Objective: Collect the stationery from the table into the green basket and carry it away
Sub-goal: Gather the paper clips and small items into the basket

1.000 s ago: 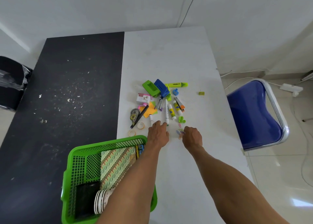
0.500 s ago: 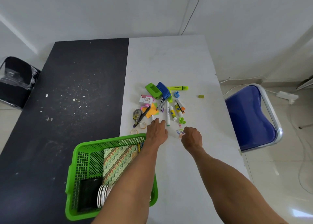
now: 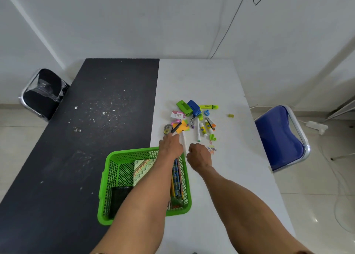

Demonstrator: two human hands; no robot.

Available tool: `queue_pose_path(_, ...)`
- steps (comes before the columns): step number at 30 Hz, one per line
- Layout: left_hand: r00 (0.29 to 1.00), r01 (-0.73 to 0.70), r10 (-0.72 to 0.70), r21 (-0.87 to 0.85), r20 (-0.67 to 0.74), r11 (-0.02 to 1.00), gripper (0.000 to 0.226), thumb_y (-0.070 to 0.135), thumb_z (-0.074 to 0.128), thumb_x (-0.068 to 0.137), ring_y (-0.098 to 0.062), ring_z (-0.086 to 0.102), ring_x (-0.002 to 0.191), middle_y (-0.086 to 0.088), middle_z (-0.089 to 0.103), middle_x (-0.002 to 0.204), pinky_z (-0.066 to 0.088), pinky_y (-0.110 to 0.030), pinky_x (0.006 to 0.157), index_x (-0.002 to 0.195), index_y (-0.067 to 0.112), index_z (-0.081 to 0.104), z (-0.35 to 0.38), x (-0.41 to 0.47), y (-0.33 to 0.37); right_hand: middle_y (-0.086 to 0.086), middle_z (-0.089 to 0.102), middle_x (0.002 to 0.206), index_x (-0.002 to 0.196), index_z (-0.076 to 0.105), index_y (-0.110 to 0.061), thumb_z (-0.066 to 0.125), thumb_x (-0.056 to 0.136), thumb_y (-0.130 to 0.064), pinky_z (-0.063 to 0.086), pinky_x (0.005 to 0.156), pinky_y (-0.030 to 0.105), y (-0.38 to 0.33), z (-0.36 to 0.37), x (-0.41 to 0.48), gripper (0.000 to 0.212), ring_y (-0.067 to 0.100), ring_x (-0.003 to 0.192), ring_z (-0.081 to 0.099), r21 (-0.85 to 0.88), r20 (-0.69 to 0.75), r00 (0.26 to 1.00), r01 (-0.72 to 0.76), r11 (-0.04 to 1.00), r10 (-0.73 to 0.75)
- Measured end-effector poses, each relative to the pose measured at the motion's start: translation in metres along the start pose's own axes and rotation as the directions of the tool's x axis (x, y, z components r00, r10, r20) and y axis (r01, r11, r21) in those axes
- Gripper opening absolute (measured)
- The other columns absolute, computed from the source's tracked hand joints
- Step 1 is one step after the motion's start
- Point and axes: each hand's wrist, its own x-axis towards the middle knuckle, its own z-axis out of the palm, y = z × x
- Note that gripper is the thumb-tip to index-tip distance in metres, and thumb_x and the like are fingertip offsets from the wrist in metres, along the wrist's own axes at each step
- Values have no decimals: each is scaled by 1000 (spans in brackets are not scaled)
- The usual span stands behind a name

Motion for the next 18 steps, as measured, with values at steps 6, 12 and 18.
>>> queue_pose_path(6, 997, 42, -43, 5, 60, 999, 45, 23, 49, 94, -34, 44, 126, -14, 45, 136, 39, -45, 101, 138, 14, 46, -6, -36, -34, 16, 67, 89, 85, 65, -5, 50, 79, -5, 44, 62, 32, -45, 18, -46, 16, 36, 82, 63, -90, 114, 981, 166, 982, -156)
queue_pose_path(12, 994, 26, -28, 26, 109, 999, 44, 22, 51, 94, -33, 45, 128, -15, 47, 140, 41, -45, 103, 136, 10, 48, 8, -66, -60, 17, 65, 106, 107, 64, -1, 56, 87, -8, 54, 78, 35, -49, 58, -88, 22, 33, 98, 65, -221, 445, 884, 263, 939, -143)
queue_pose_path(18, 993, 5, -8, 23, 122, 1000, 51, 26, 54, 94, -33, 40, 134, -16, 40, 146, 35, -47, 109, 141, 9, 42, 7, -80, -78, 18, 63, 115, 117, 58, 3, 53, 90, -4, 55, 83, 37, -42, 78, -113, 28, 33, 104, 64, -299, 482, 873, 236, 925, -67)
